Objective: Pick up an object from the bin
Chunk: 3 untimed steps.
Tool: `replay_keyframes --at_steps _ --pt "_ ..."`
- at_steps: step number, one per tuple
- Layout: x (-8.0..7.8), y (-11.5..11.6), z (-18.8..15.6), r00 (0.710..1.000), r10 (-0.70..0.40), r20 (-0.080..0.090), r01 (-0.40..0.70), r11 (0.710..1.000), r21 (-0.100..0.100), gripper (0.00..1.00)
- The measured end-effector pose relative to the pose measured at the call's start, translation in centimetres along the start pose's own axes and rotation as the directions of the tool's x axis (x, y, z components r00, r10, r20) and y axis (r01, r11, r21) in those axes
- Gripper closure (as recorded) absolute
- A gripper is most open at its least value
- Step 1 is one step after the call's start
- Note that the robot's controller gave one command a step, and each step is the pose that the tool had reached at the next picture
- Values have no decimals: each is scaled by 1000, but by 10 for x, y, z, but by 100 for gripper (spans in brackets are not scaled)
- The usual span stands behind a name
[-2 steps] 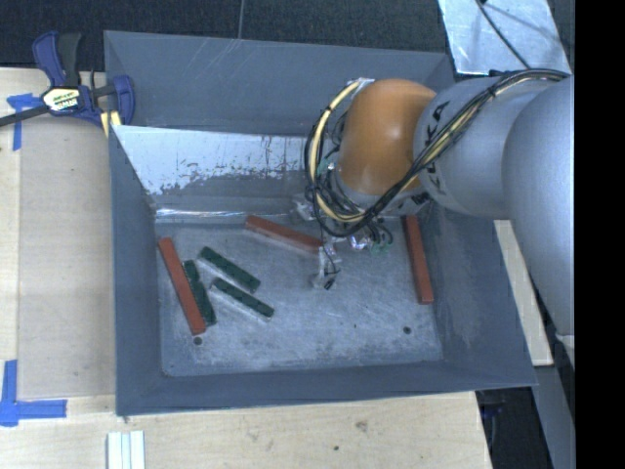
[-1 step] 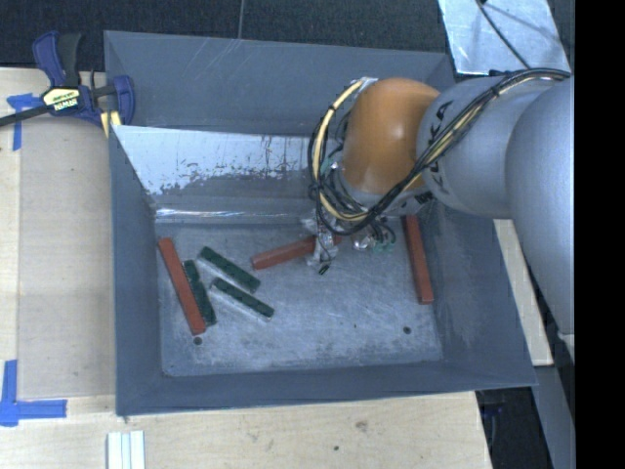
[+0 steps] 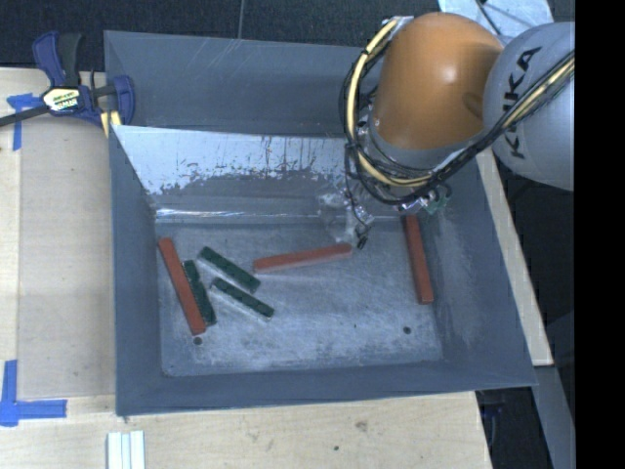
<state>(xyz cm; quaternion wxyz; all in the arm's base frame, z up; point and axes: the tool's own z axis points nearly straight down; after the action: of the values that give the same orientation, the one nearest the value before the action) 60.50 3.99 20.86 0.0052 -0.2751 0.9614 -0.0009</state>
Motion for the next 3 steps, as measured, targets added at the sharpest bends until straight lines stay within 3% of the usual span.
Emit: replay_keyframes --at_steps 1,2,3 --pt "1 0 3 1000 2 -5 -2 1000 -3 0" --pt "14 -21 143 991 136 -13 -136 991 -5 0" --pt "11 -22 137 991 134 -4 -134 991 -2 100"
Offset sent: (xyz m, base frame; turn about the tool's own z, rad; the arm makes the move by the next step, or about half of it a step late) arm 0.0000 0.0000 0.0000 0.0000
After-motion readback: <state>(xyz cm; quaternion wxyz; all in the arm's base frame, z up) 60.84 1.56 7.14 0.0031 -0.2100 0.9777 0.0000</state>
